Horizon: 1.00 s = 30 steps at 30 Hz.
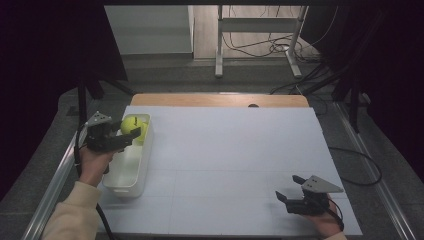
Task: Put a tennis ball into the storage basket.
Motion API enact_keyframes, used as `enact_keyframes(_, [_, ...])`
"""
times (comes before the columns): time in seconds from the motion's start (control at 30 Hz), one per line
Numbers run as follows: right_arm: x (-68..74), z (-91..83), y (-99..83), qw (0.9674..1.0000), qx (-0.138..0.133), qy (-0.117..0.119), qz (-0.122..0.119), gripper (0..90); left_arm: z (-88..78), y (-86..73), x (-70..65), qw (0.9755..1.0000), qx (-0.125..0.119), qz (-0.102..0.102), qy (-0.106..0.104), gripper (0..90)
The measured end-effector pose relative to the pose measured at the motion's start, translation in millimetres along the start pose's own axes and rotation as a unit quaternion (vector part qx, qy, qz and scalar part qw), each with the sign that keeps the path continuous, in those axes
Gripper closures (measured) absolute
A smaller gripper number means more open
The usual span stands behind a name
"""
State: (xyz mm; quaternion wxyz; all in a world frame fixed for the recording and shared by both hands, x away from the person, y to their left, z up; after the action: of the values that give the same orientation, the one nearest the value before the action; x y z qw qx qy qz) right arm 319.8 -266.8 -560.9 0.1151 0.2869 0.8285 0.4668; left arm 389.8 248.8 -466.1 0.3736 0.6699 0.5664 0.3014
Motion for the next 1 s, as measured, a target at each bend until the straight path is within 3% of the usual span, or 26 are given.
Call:
enact_keyframes(0.3, [0.9,0.6,0.9,1.0000,-0.002,0.003,0.000,15.5,-2.1,-2.9,7.3,0.9999,0.004,-0.004,0.009,26.8])
enact_keyframes(0.6, [0.5,1.5,0.6,1.0000,-0.002,0.004,0.001,15.5,1.7,-6.4,7.5,0.9998,0.013,0.007,0.016,26.8])
enact_keyframes(1.0, [0.9,0.7,1.1,1.0000,-0.002,0.004,0.000,15.5,14.2,-15.4,5.2,0.9985,0.050,0.012,0.018,26.7])
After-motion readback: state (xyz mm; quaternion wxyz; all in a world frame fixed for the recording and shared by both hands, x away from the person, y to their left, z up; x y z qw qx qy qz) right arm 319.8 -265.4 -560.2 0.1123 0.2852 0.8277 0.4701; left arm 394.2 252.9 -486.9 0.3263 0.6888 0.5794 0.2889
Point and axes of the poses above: each handheld gripper's, and its own axes: z roughly forward along the jaws, y roughly out of its top, x roughly to its left, the point moved 9 cm from there along z, roughly forward along the jaws, and after that the axes turned 14 degrees about y, right-handed, at the moved point
